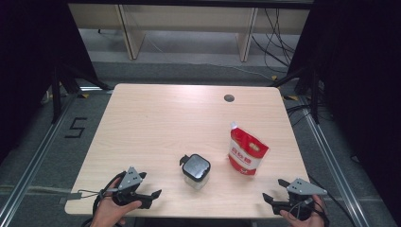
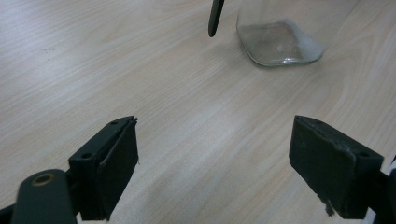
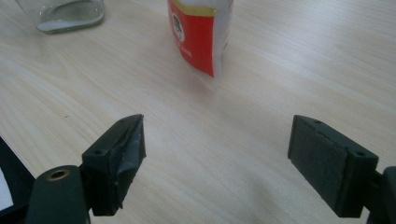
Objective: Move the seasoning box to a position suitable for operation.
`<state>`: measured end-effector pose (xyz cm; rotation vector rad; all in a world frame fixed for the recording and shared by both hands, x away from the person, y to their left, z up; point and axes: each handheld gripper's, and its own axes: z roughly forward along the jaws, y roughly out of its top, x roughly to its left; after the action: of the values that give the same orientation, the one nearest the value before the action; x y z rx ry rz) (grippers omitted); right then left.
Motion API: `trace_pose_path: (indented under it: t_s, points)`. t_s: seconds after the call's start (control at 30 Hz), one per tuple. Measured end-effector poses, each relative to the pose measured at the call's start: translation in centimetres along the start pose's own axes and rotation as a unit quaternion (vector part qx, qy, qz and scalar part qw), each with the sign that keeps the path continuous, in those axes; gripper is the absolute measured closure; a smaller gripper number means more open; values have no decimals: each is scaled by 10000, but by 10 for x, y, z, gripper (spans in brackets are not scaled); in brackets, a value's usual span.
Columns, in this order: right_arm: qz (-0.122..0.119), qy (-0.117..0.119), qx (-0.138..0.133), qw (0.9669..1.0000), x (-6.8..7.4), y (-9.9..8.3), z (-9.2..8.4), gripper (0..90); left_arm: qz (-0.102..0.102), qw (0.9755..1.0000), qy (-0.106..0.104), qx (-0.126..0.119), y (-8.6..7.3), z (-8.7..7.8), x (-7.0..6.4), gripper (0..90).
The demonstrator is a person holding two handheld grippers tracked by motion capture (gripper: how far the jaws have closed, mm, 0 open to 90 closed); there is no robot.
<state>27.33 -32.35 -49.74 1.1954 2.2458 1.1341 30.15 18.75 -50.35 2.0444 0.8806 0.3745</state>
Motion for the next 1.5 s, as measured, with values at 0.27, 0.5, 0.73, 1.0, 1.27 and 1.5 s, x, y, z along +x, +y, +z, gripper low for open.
trace_pose_path:
  t_s: [0.27, 0.5, 0.73, 1.0, 1.27, 1.5]
  points:
    - [-191, -22, -5, 9998, -2, 0, 1, 206, -166, 9998, -8, 55, 4, 0, 1, 167]
    - [-112, -30, 11, 9999, 0, 0, 1, 214, -130, 9999, -38, -49, 13, 5, -4, 198]
    - [-195, -37, 10, 9998, 0, 1, 2, 217, 329, 9993, 10, -165, 29, 1, -6, 377]
    - [-238, 3, -9, 9997, 0, 1, 3, 219, 311, 9976, -228, -576, 59, 9, -3, 681]
    - [-146, 59, -2, 9999, -2, 0, 4, 219, 162, 9966, -451, -668, 80, 29, -1, 831]
    - [-74, 74, -31, 9999, -3, -1, 4, 220, 26, 9968, -486, -632, 91, 41, 2, 883]
